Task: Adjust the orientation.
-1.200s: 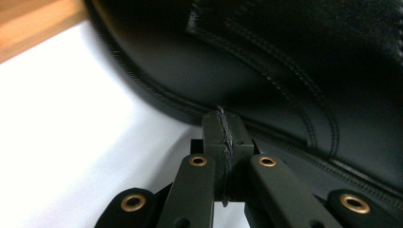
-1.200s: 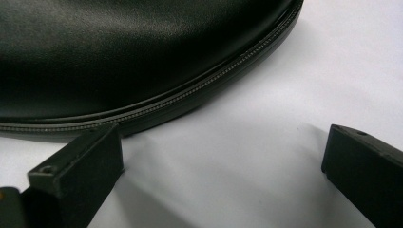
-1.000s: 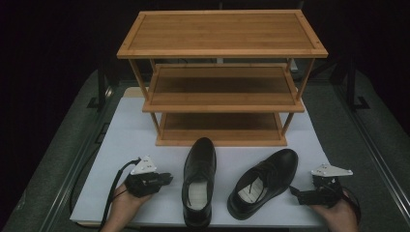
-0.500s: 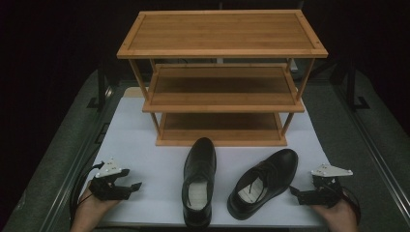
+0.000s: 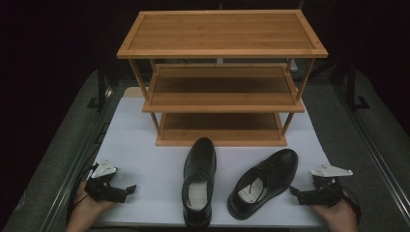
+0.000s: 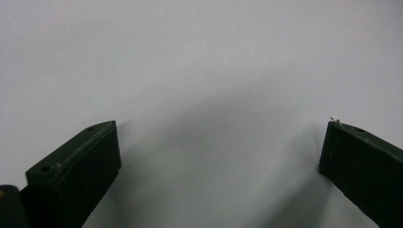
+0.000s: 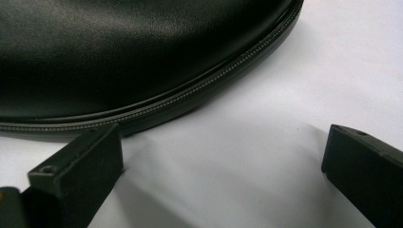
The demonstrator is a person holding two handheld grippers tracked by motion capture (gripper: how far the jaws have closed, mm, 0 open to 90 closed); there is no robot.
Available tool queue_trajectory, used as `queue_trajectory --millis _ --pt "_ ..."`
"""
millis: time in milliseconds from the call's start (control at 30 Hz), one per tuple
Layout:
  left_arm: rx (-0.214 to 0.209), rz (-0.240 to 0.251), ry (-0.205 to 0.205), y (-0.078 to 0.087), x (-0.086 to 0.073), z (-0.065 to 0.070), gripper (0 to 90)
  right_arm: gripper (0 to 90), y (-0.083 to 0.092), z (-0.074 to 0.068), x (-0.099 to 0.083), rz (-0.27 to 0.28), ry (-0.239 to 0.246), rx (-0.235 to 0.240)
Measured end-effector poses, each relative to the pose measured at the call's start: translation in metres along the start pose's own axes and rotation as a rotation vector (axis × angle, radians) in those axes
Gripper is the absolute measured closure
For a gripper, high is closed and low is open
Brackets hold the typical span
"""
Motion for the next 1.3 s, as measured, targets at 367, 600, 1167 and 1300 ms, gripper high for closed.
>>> queue_trajectory --millis 367,600,1167,1300 --pt "0.003 0.005 -0.005 0.000 -0.001 0.000 0.0 7.4 0.011 0.002 0.004 0.060 -0.015 0.008" --pt "0.002 0.003 -0.006 0.000 -0.001 0.000 0.0 18.8 0.023 0.005 0.014 0.117 -0.037 0.034" --pt "0.001 0.004 -0.004 0.000 -0.001 0.000 0.0 89.9 0.019 0.015 0.032 0.062 0.045 0.080" --pt "0.001 0.004 -0.004 0.000 -0.001 0.000 0.0 89.9 0.011 0.022 0.036 0.044 0.036 0.074"
Point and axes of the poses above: each handheld gripper's, and its own axes: y roughly backward along the jaws, x roughly out of its top, z roughly to its right, the point moved 1 cm from there along -y, roughly forward along the jaws
